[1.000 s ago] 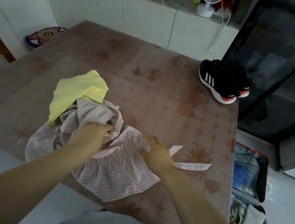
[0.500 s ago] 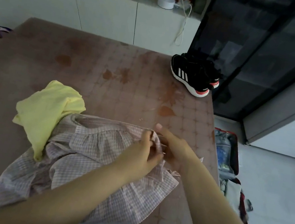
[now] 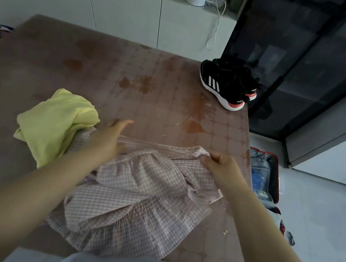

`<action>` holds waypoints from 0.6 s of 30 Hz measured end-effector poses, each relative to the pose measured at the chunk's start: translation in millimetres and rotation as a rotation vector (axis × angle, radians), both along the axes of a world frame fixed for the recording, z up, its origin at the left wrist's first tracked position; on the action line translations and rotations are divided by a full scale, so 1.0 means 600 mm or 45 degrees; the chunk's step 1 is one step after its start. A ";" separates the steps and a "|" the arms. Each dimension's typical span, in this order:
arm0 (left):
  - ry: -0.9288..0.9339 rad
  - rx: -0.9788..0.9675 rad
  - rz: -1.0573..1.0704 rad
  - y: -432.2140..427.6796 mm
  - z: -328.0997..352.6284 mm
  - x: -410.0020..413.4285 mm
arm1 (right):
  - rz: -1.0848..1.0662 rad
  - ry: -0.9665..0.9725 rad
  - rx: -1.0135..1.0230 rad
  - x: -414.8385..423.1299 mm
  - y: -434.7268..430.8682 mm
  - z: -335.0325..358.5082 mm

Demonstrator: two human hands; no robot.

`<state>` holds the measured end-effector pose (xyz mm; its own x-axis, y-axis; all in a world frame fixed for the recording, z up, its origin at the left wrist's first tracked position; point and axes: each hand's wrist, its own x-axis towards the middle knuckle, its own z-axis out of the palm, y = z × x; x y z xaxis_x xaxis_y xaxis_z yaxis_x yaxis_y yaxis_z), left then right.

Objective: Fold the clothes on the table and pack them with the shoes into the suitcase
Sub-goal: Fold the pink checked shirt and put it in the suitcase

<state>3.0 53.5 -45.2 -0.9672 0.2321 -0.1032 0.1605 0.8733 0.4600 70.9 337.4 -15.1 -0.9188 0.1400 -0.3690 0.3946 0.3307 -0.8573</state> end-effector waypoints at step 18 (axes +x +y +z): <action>-0.418 -0.425 -0.096 0.032 -0.058 -0.118 | 0.388 -0.419 0.599 -0.054 0.196 0.029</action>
<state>-67.8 72.9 -80.0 -0.8526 0.2025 -0.4817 0.1222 0.9736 0.1929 38.5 454.9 2.4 -0.7924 0.1063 -0.6007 0.4411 0.7801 -0.4437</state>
